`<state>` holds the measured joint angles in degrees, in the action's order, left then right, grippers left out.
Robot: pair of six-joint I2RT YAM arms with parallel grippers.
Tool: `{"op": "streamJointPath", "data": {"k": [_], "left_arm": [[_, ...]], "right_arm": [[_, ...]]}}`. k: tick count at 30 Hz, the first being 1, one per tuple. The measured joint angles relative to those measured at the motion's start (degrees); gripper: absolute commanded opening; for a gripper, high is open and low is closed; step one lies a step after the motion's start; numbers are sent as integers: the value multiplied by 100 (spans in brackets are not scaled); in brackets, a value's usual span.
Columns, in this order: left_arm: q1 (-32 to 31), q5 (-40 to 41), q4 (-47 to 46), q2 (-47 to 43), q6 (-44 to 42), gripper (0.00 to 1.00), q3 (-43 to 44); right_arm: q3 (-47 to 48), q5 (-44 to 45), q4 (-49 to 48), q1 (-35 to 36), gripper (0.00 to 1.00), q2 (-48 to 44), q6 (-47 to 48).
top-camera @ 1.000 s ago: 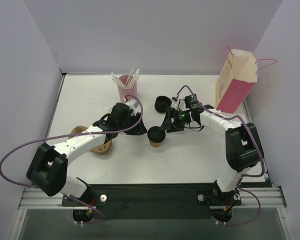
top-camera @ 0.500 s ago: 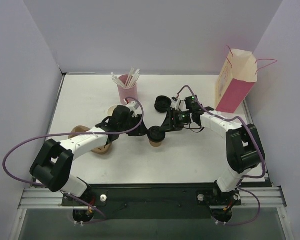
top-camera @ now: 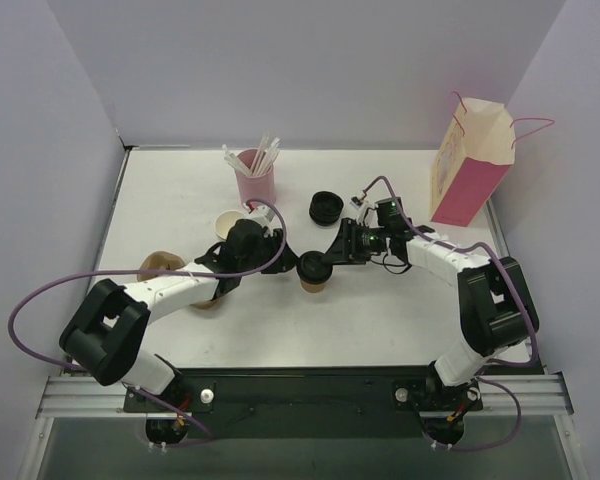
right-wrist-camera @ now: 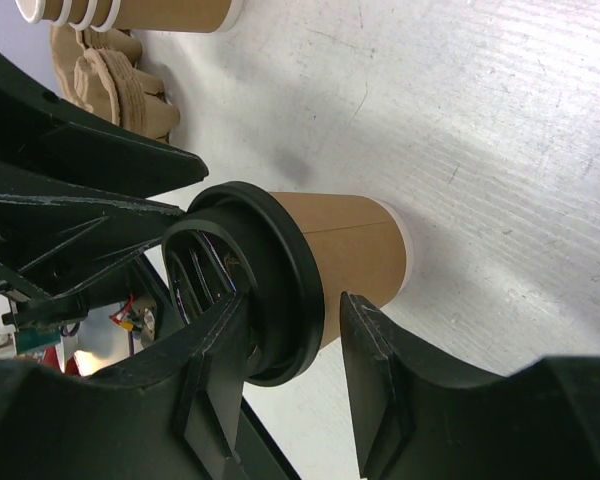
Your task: Pack the takeout coffee
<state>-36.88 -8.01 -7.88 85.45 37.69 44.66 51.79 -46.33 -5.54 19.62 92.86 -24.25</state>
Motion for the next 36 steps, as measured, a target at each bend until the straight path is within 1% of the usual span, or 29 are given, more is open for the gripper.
{"op": "streamJointPath", "data": {"k": [2,9,15,22,24,26,30,32,36], "left_arm": [[-103,267,-118,-33,46,47,-90],[-249,621,-297,-76,87,47,-212],[-516,1193,-549,-133,122,46,-391],[-772,1685,-1237,-138,376,44,-767],[-841,1797,-1447,-138,459,41,-876],[-898,1869,-1602,-138,525,40,-953],[-925,1803,-1659,-229,531,40,-997],[-920,1517,-1528,-374,481,40,-1023],[-920,743,-975,-573,319,41,-894]], "right_arm": [[-101,24,-109,-11,39,-44,-42],[-269,103,-306,-20,38,-164,-63],[-308,98,-389,-20,38,-181,-90],[-380,184,-400,-28,36,-280,-85],[-400,181,-404,-46,36,-293,-87],[-422,184,-417,-52,36,-315,-90],[-435,192,-424,-52,36,-334,-87],[-433,195,-389,-52,36,-354,-83],[-433,197,-284,-35,36,-404,-81]]}}
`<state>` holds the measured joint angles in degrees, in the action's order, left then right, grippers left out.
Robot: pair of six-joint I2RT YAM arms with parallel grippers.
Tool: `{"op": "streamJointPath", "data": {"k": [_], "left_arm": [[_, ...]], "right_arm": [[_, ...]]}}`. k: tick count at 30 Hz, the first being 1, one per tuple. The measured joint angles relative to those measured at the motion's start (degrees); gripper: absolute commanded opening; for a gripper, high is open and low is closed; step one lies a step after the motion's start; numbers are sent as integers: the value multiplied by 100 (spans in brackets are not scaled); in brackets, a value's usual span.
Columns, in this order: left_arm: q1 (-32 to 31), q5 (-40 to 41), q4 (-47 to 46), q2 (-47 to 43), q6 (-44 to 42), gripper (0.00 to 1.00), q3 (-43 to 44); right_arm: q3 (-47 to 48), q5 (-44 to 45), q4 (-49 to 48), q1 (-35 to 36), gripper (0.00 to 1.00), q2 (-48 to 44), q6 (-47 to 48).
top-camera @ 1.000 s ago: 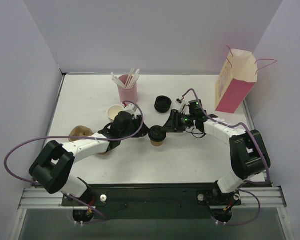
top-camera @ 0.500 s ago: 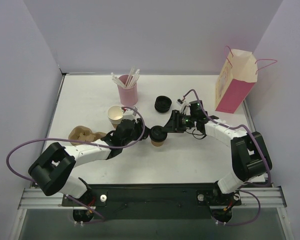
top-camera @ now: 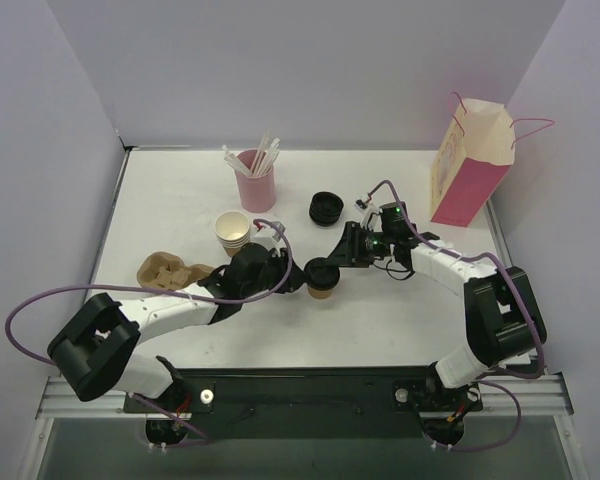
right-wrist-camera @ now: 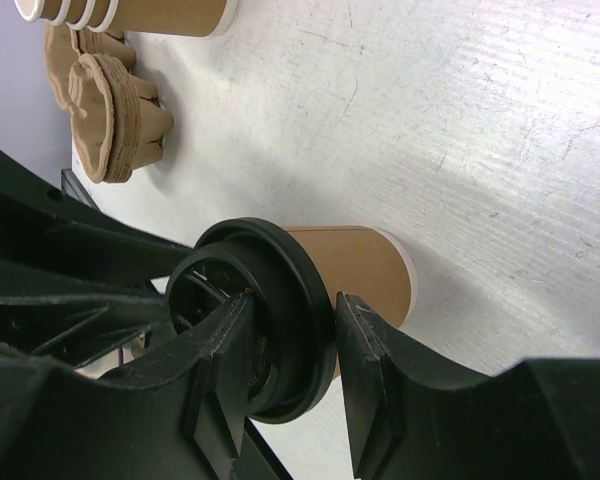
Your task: Pack the takeout coffee
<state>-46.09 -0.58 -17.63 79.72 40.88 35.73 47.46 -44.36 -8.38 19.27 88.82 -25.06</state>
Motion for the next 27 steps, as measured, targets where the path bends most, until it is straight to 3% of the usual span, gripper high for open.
{"op": "streamJointPath", "data": {"k": [7,18,27], "left_arm": [[-11,-745,807,17,-188,41,278],[9,-658,1443,422,-164,40,-201],[103,-686,1368,-778,9,46,-236]], "right_arm": [[2,44,24,17,35,-11,-4],[-186,72,-251,22,35,-94,-72],[-234,94,-319,26,35,-129,-103]]}}
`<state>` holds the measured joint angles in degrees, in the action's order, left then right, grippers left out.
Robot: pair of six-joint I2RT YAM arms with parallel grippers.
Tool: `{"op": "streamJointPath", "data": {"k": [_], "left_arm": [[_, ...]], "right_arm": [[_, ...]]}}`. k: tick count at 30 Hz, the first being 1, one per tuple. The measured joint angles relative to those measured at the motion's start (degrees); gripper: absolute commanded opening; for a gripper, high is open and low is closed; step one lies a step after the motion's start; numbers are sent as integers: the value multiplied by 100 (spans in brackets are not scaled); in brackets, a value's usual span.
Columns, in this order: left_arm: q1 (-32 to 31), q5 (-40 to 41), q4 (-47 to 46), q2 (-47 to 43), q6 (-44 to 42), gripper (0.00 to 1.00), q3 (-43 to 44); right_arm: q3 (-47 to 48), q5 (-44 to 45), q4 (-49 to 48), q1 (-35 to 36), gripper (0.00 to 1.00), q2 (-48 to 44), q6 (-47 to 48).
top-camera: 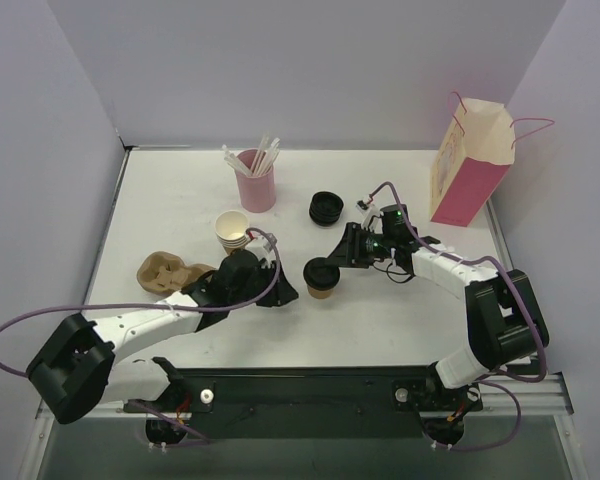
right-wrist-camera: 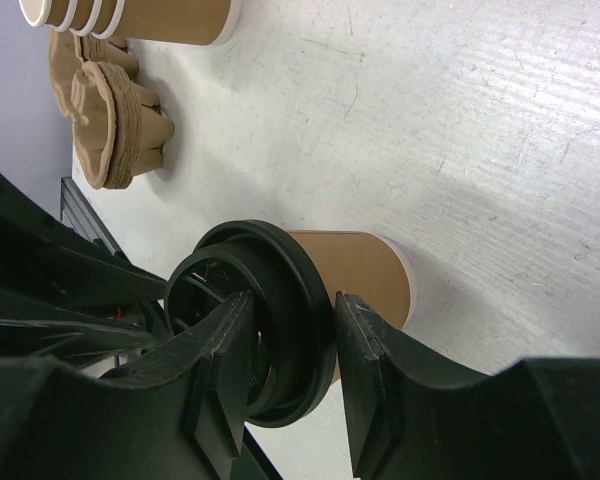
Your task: Pack the takeout coffee
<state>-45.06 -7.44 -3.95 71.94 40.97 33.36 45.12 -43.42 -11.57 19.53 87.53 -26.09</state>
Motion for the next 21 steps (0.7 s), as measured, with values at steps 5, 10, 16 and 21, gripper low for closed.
{"op": "streamJointPath", "data": {"k": [5,10,16,21], "left_arm": [[380,-184,-542,-293,328,47,-2],[479,-389,-852,170,505,47,59],[479,-605,-1241,723,691,47,66],[476,-697,-1528,817,813,48,66]], "right_arm": [[0,7,0,0,35,-2,-11],[-13,15,-4,2,36,-13,-33],[-37,33,-31,2,35,-33,-50],[-37,37,-35,4,35,-33,-50]]}}
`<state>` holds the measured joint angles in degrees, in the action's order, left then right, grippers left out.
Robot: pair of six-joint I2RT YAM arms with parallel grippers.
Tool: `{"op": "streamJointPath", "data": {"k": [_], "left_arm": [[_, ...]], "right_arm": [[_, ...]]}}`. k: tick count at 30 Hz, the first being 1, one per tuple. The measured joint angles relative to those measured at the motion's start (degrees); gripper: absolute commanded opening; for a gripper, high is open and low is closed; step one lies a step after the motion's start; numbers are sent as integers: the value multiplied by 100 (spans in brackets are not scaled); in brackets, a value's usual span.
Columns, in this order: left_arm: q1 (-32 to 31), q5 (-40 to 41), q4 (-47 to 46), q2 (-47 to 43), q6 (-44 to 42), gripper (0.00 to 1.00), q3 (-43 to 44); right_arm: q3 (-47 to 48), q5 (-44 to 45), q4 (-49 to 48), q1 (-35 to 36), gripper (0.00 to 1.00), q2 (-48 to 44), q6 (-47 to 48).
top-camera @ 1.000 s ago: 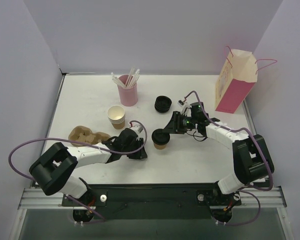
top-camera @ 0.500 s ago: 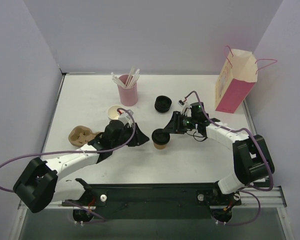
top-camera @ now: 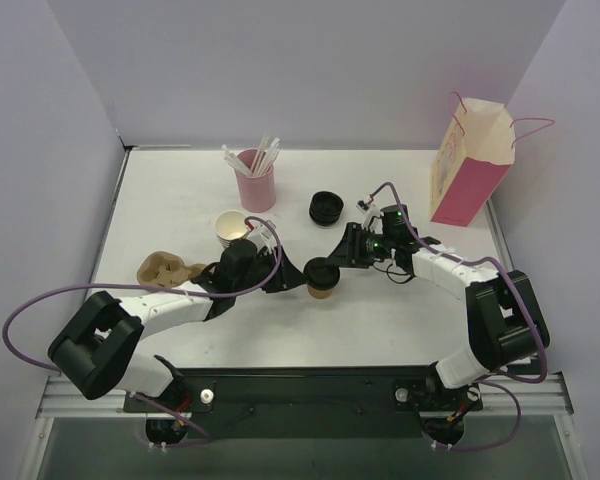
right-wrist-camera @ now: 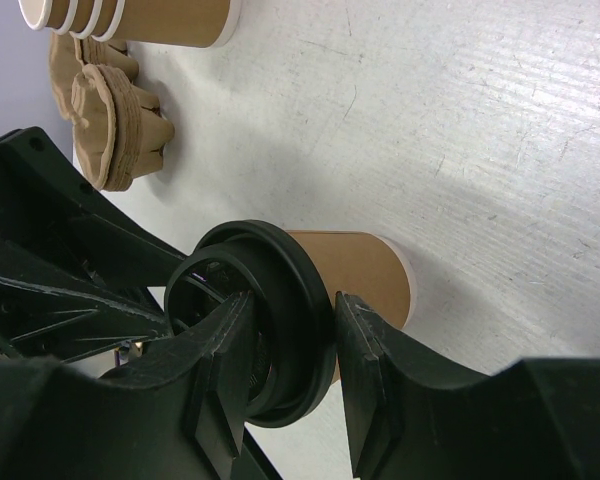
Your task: Pack the takeout coffee
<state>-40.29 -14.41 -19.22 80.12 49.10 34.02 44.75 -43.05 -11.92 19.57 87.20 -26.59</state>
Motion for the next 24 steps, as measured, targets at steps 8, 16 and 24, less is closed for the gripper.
{"op": "streamJointPath", "data": {"k": [8,16,24], "left_arm": [[0,0,-155,83,26,48,48],[20,-83,-332,354,114,45,90],[-9,-9,-361,354,175,34,81]], "right_arm": [[0,0,0,0,35,0,0],[-7,37,-17,-11,35,-7,2],[-372,20,-603,-35,33,-85,-199]]}}
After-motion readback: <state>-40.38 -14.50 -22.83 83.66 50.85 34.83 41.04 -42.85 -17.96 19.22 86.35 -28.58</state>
